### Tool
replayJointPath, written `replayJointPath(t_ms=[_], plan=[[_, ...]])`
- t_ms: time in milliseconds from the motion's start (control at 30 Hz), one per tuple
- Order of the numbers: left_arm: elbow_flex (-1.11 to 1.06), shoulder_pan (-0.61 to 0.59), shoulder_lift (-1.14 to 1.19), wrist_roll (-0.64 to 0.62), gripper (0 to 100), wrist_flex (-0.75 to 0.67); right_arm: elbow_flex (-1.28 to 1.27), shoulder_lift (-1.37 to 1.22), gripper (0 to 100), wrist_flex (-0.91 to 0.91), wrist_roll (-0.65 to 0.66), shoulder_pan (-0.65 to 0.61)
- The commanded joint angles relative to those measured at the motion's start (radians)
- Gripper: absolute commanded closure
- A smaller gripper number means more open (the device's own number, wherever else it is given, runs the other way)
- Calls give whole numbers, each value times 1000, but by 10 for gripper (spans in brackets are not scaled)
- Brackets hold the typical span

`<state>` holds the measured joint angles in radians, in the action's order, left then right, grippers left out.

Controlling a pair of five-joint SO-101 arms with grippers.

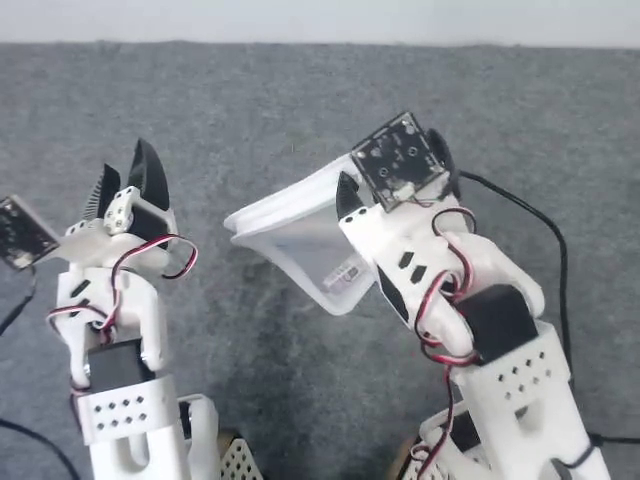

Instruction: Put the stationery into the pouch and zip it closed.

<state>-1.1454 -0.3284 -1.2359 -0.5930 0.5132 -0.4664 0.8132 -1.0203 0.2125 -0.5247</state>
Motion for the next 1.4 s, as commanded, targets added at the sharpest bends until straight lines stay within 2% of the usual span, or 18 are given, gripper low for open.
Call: replayJointPath(t_ms=[0,133,500,667,767,1200,1267,1367], plan=[[15,6,-17,-9,816,-32,-37,19,612,74,-8,5],[15,6,-17,-9,816,-32,-18,56,612,177,0,7],[15,6,-17,-9,816,-32,233,59,613,255,2,7],[15,6,-17,-9,816,-31,269,59,726,325,3,7],[15,6,-17,-9,816,-31,250,59,765,312,3,7],[13,6,-17,-11,819,-29,95,97,758,85,-6,7],[13,8,-17,-11,819,-29,41,134,792,74,-6,7],[13,8,-17,-11,825,-26,-43,208,912,76,2,8]])
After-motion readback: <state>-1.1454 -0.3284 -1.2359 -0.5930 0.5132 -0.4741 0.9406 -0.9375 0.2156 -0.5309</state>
